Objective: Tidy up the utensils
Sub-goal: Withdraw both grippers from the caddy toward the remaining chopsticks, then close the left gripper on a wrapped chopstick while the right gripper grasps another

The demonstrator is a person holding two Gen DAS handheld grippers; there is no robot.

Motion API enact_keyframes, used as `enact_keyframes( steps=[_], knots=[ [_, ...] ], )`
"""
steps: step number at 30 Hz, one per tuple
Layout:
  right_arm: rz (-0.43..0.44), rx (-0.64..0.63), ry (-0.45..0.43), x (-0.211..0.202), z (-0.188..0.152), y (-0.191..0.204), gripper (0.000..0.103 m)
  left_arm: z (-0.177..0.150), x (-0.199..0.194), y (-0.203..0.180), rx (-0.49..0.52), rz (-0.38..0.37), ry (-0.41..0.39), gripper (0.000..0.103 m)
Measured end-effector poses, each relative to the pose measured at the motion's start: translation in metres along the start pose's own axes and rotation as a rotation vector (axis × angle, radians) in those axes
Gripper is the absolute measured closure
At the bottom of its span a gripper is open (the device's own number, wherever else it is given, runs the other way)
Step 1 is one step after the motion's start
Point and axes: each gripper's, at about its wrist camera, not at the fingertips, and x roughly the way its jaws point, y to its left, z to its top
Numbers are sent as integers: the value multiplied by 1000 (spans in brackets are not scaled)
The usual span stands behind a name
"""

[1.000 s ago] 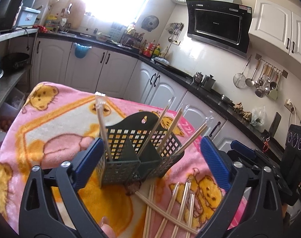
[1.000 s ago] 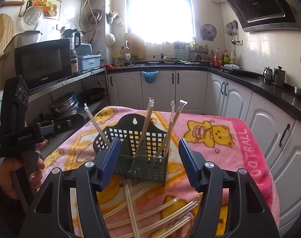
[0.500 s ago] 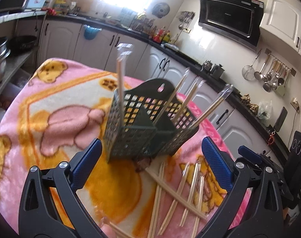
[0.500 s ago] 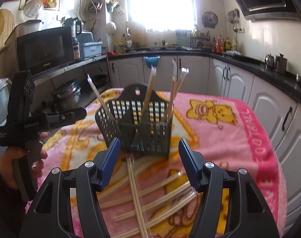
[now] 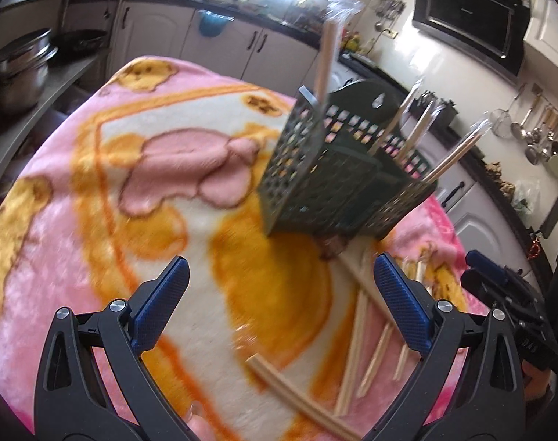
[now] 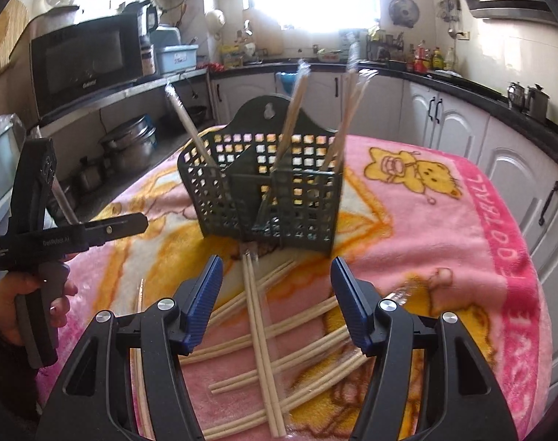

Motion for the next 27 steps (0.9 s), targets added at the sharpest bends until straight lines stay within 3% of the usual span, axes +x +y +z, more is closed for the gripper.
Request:
enact_keyframes(
  steps=[5, 11, 17, 19, 20, 27],
  knots=[
    [44, -40, 52, 24, 2, 12, 53, -15, 6, 17, -33, 5, 57, 12],
    [74, -75, 114, 55, 8, 22, 55, -29, 12, 23, -55, -18, 108, 31],
    [96, -95, 167, 81, 13, 28, 55, -36, 22, 23, -44, -1, 135, 57],
    [95, -106, 182, 88, 17, 30, 57, -38, 25, 23, -36, 5, 145, 81],
    [97, -109, 187, 92, 19, 31, 58, -39, 26, 23, -33, 4, 149, 87],
    [73, -122, 252, 121, 27, 37, 64, -40, 26, 23, -15, -39, 154, 100]
  ],
)
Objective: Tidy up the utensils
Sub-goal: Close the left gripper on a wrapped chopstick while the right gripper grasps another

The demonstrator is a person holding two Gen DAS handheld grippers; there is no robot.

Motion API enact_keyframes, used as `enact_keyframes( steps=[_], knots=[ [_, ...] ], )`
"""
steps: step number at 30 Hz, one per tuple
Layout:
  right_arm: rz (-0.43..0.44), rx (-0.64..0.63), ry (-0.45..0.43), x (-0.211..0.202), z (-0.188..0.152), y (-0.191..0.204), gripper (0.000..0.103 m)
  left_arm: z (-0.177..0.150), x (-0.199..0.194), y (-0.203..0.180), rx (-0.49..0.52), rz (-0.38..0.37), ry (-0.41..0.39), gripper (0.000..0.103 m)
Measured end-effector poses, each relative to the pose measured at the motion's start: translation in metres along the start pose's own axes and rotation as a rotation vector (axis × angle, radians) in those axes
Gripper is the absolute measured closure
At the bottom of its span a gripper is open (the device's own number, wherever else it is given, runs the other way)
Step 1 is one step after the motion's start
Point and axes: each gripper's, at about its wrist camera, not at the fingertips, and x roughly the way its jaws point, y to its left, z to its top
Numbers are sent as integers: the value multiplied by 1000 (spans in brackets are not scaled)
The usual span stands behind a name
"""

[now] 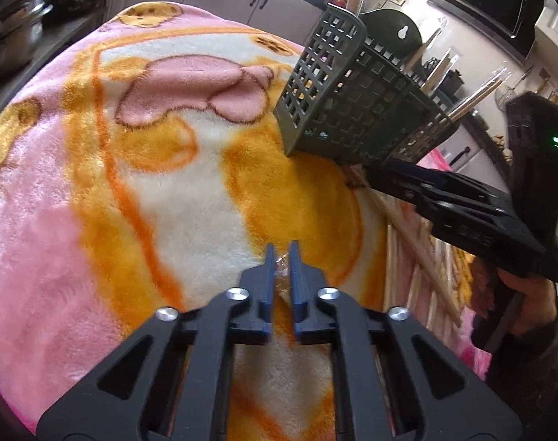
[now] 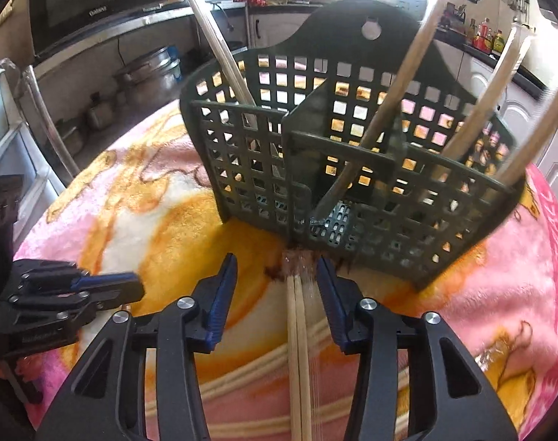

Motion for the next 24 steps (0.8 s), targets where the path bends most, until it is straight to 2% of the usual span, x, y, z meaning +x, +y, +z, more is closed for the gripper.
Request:
enact_keyframes(
  steps=[4, 7, 8, 9, 14, 24],
  knots=[
    [-16, 9, 45, 16, 6, 1, 71, 1, -4, 0, -5, -19, -15, 100],
    [-20, 21, 72, 25, 8, 0, 85, 5, -12, -2, 0, -31, -39, 100],
    [-15, 23, 76, 25, 8, 0, 94, 7, -15, -3, 2, -35, -50, 100],
    [-10, 29, 73, 25, 7, -2, 96, 10, -18, -4, 3, -39, -62, 100],
    [43, 77, 15, 2, 7, -12, 100, 24, -31, -10, -1, -78, -103, 100],
    [135, 114, -192, -90, 3, -24, 102, 57, -62, -47, 63, -147, -210, 100]
  ],
)
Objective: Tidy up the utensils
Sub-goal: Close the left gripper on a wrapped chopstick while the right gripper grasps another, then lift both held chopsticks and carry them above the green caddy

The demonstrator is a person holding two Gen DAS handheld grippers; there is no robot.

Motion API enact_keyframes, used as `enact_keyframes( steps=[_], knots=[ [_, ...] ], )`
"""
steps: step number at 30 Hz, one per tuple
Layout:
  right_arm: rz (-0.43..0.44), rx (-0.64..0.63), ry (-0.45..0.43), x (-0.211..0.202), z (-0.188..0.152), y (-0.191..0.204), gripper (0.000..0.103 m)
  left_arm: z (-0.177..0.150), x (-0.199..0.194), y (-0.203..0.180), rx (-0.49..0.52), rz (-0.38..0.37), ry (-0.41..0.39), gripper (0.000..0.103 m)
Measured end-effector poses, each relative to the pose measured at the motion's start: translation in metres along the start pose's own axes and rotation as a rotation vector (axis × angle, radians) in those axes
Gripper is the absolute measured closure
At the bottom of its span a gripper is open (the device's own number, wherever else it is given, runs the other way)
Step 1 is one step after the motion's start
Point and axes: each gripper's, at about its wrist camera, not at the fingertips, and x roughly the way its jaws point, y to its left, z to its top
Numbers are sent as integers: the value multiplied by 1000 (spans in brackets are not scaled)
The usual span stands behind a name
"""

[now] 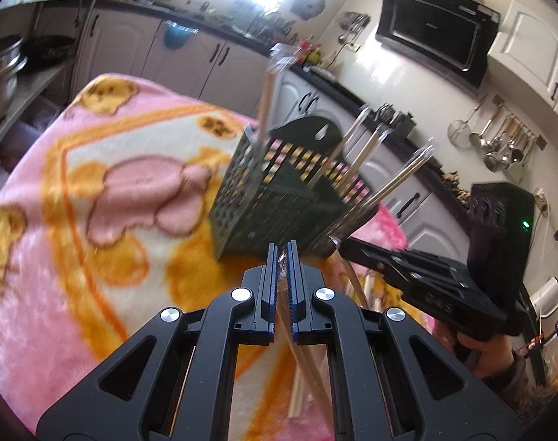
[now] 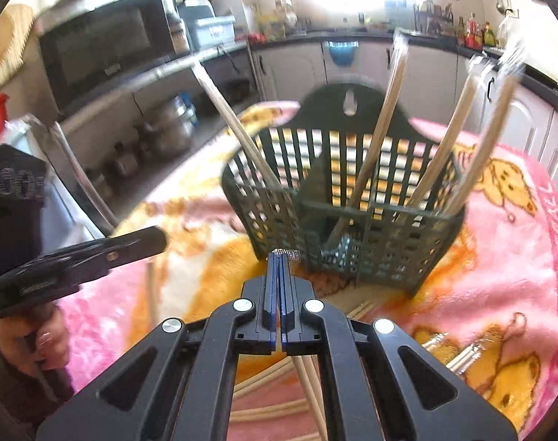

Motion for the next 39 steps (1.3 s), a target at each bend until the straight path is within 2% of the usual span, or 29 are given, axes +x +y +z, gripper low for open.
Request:
enact_keyframes(
  steps=[9, 21, 29, 39],
  knots=[
    [0, 5, -183, -67, 10, 4, 102, 33, -11, -35, 73, -56, -74, 100],
    [-8, -17, -368, -123, 37, 7, 102, 75, -25, -82, 187, -117, -158, 100],
    [-3, -11, -467, -140, 58, 2, 102, 99, -34, -102, 228, -135, -217, 100],
    [2, -8, -530, -143, 80, 0, 102, 118, -37, -116, 249, -151, -257, 101]
  ],
)
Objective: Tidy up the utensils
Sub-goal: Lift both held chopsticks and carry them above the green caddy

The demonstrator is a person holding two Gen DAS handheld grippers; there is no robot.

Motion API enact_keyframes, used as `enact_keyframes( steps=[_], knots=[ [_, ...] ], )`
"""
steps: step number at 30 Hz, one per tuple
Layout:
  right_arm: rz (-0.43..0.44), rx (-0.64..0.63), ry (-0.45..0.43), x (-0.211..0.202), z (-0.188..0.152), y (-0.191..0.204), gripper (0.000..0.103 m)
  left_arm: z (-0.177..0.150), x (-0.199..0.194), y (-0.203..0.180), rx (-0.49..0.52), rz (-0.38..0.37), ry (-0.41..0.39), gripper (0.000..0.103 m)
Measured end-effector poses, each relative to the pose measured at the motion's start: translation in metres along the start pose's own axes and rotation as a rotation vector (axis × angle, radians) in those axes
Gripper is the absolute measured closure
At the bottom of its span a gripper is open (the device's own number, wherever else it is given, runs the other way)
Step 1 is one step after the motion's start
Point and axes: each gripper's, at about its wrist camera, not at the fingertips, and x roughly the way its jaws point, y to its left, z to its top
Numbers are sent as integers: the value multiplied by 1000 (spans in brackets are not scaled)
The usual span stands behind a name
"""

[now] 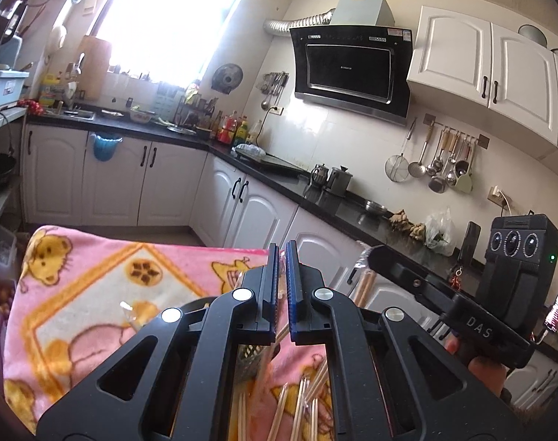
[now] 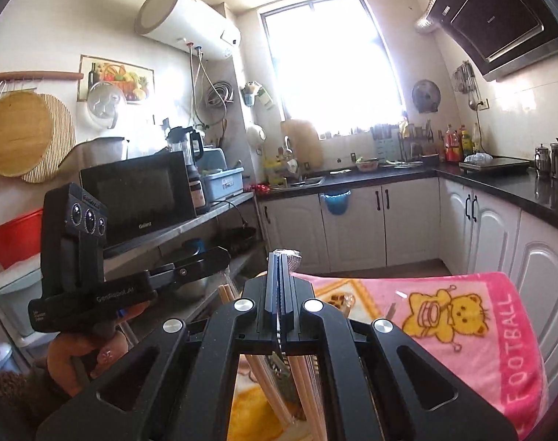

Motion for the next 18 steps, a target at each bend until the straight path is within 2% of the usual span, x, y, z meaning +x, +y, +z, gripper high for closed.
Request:
enact_keyframes(
  steps=[18],
  knots=[
    [19, -5, -33, 31, 33, 1, 102, 46, -8, 7, 6, 33, -101, 101]
  ],
)
